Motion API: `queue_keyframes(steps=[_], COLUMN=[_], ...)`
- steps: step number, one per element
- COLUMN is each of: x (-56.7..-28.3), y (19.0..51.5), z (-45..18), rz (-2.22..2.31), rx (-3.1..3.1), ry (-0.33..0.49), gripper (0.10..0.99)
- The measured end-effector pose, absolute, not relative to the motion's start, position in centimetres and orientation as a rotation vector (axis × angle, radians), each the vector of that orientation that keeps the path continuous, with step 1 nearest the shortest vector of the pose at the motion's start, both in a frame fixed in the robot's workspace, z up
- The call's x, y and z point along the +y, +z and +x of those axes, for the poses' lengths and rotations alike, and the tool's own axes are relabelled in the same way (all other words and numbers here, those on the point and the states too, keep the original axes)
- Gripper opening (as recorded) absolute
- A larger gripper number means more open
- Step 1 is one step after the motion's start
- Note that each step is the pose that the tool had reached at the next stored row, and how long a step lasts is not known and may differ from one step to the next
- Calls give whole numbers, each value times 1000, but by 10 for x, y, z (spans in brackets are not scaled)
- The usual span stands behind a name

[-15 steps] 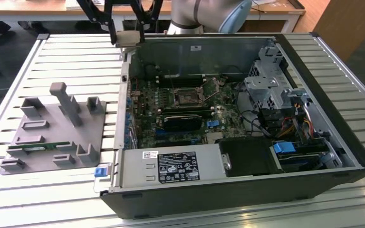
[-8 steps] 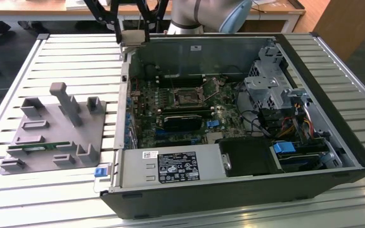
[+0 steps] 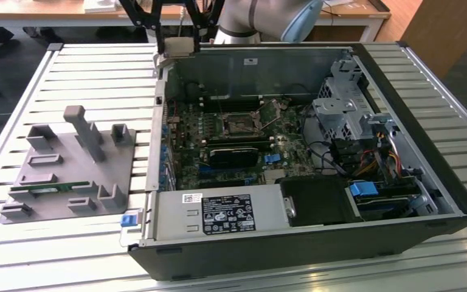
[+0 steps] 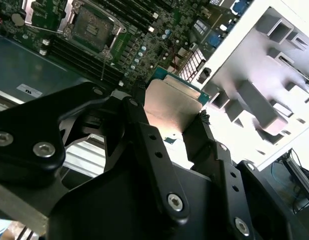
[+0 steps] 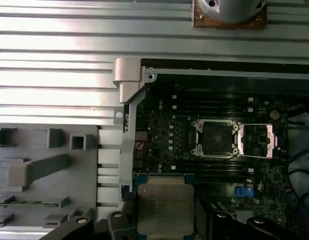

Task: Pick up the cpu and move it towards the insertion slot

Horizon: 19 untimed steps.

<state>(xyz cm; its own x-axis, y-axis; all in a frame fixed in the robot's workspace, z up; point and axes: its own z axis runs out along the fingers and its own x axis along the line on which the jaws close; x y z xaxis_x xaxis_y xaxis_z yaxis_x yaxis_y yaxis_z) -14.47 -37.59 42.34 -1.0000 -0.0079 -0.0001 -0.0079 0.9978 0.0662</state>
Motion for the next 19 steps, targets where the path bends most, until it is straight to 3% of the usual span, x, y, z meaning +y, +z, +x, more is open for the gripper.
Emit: queue_keyframes(steps=[19], x=[-366], y=[423], z=[-117], rz=[12], rx=[-3140], ry=[-104], gripper=[545])
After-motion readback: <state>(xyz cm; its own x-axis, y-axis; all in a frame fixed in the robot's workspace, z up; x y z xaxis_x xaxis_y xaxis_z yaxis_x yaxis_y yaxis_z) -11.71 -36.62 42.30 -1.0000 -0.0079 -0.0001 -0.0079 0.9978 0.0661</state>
